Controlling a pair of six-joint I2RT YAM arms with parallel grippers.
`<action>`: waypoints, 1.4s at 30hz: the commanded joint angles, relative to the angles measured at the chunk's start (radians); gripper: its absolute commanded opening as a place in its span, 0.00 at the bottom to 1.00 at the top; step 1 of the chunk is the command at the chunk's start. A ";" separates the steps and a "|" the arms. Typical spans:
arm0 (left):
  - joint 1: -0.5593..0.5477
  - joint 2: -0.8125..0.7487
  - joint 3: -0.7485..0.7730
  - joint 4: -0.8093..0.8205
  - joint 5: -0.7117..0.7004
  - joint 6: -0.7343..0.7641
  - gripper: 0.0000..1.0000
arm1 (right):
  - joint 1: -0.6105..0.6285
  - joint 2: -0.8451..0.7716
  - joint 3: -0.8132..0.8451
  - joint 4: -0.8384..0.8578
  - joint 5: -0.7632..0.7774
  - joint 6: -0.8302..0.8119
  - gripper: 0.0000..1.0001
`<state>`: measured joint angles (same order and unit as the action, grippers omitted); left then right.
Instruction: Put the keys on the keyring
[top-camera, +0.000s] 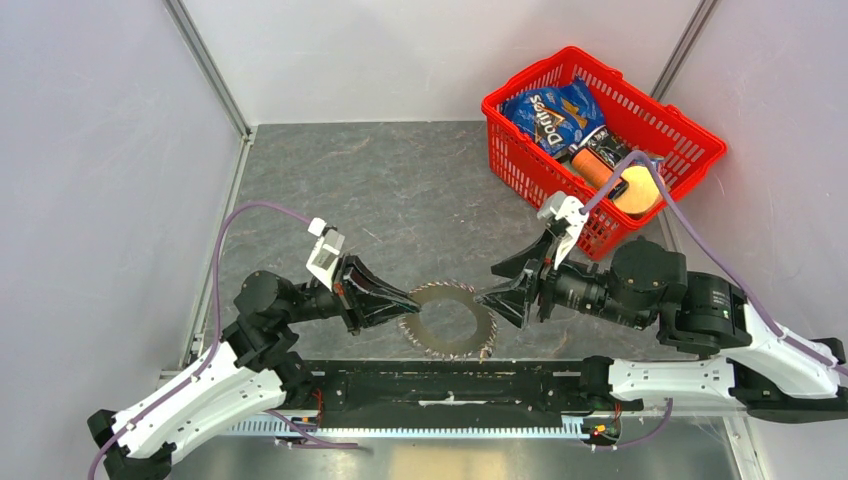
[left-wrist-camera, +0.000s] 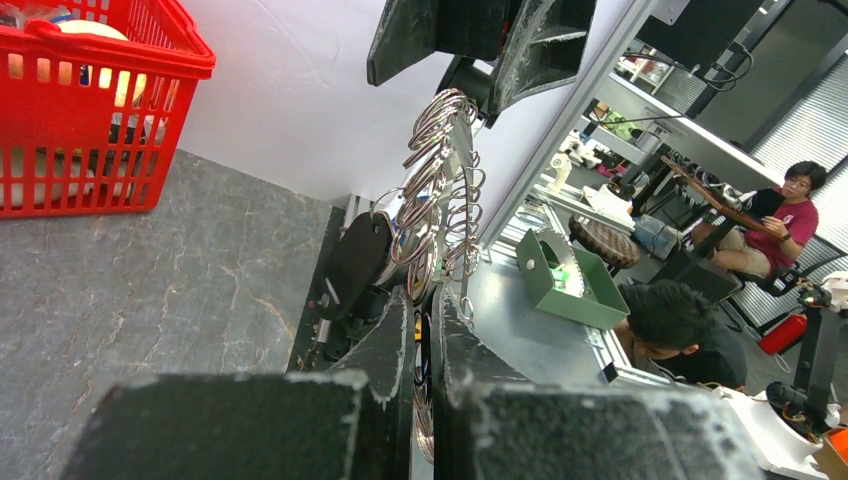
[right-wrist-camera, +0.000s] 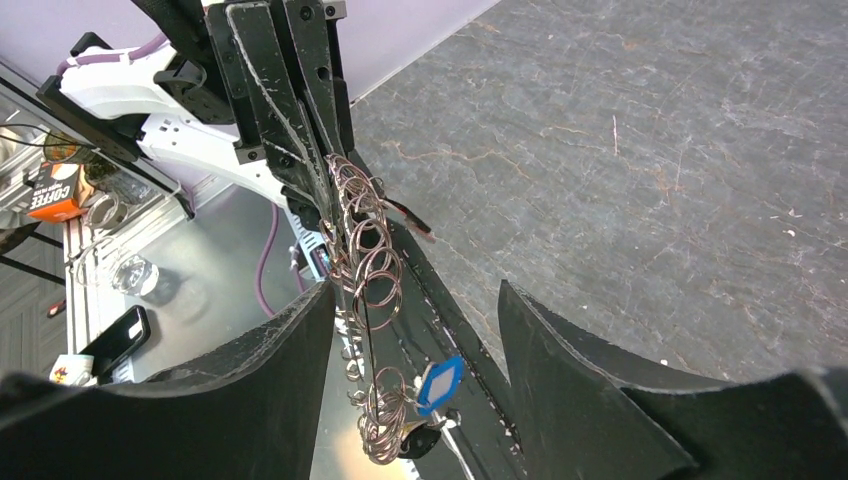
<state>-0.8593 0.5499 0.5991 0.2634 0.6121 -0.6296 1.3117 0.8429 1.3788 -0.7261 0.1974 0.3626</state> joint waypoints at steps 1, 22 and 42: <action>0.000 -0.004 0.044 0.051 0.009 -0.001 0.02 | 0.001 -0.026 0.003 0.039 0.029 -0.005 0.68; 0.000 -0.056 0.134 -0.048 -0.164 -0.023 0.02 | 0.001 -0.157 -0.098 0.016 -0.060 0.023 0.71; -0.001 -0.056 0.154 -0.033 -0.209 -0.050 0.02 | 0.001 -0.167 -0.231 -0.015 -0.150 -0.022 0.69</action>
<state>-0.8593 0.5030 0.7025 0.1589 0.4400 -0.6418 1.3117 0.6949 1.1675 -0.7490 0.0570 0.3683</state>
